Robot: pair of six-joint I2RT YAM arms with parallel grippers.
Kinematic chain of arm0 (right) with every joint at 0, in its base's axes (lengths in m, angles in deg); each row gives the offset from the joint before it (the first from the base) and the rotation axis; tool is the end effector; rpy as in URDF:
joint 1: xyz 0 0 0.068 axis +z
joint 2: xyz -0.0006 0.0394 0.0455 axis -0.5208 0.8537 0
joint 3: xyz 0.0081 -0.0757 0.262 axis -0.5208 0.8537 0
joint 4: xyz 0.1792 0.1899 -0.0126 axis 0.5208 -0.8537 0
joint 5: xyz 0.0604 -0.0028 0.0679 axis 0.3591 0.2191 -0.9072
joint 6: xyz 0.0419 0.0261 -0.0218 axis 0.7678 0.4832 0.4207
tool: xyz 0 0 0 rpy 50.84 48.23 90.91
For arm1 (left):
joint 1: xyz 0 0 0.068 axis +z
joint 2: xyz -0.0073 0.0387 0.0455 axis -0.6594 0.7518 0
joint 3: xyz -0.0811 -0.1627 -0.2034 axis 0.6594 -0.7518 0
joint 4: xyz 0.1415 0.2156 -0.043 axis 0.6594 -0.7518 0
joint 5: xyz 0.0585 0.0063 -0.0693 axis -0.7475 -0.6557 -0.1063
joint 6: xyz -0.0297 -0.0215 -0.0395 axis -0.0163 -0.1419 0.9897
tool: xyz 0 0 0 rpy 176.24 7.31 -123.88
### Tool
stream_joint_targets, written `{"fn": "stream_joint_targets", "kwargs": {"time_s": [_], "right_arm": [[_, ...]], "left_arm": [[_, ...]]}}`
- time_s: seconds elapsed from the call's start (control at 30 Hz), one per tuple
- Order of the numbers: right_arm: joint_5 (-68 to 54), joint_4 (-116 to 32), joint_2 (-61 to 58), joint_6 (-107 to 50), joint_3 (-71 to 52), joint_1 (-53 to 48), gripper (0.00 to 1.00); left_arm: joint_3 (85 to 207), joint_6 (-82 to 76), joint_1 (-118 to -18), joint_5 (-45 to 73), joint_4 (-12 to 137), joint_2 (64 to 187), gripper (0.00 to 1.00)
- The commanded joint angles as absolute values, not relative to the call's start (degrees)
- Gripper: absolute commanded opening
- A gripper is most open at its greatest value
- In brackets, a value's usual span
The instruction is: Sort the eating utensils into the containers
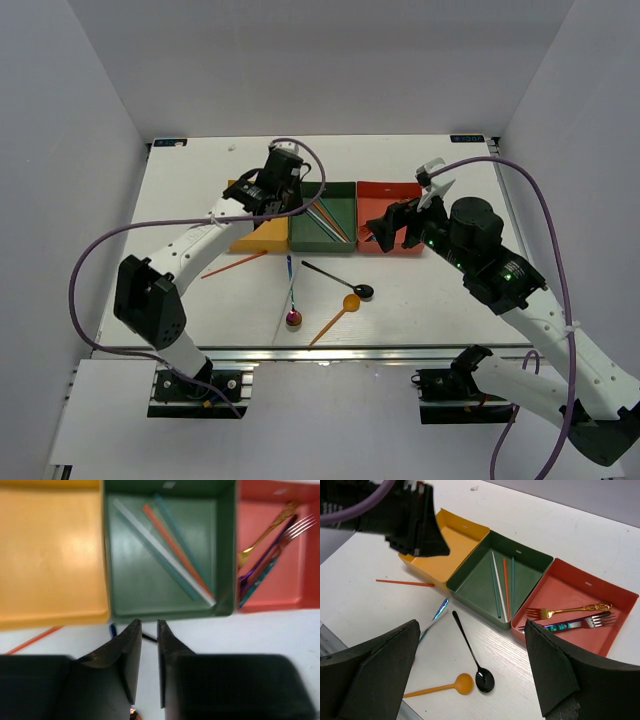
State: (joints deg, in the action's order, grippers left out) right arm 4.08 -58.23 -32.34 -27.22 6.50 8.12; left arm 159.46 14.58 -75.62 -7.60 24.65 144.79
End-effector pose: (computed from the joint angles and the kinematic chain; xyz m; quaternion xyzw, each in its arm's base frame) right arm 0.1504 0.1213 0.4016 -0.1866 0.7283 0.2443 0.6124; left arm 0.3091 -0.2016 0.3218 -0.0043 0.9175 -0.1132 0.3813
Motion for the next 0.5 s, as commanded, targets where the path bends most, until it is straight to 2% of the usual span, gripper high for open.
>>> {"fn": "stream_joint_targets", "kwargs": {"time_s": [0.0,0.03,0.07,0.13,0.17,0.2,0.23,0.33,0.47], "right_arm": [[6.1,-58.9,-33.4,-26.1,5.4,8.3,0.89],[5.6,-58.6,-33.4,-26.0,5.7,8.3,0.89],[4.7,-58.5,-33.3,-25.9,6.4,8.3,0.89],[3.8,-58.3,-32.7,-25.5,6.7,8.4,0.89],[3.3,-58.4,-32.6,-25.5,7.2,8.3,0.90],[3.2,-58.4,-32.5,-25.5,7.4,8.3,0.89],[3.1,-58.5,-32.5,-25.5,7.6,8.4,0.89],[3.0,-58.8,-32.8,-25.5,8.6,8.4,0.89],[2.5,-58.5,-32.8,-24.9,9.9,8.4,0.89]], "left_arm": [[154.6,13.5,-77.1,-10.7,22.9,137.8,0.31],[152.5,13.7,-79.2,-13.2,20.4,136.4,0.40],[151.4,13.8,-80.3,-15.4,18.8,135.9,0.56],[145.4,14.0,-81.8,-16.4,19.8,133.0,0.71],[143.0,14.5,-81.9,-15.8,21.1,131.5,0.89],[141.1,14.6,-81.9,-13.5,23.3,130.0,0.95],[139.1,14.6,-82.1,-12.6,24.4,128.5,0.98],[132.5,14.5,-83.3,-10.9,29.0,123.6,0.98],[130.0,14.5,-86.2,-14.9,30.5,125.9,0.97]]}}
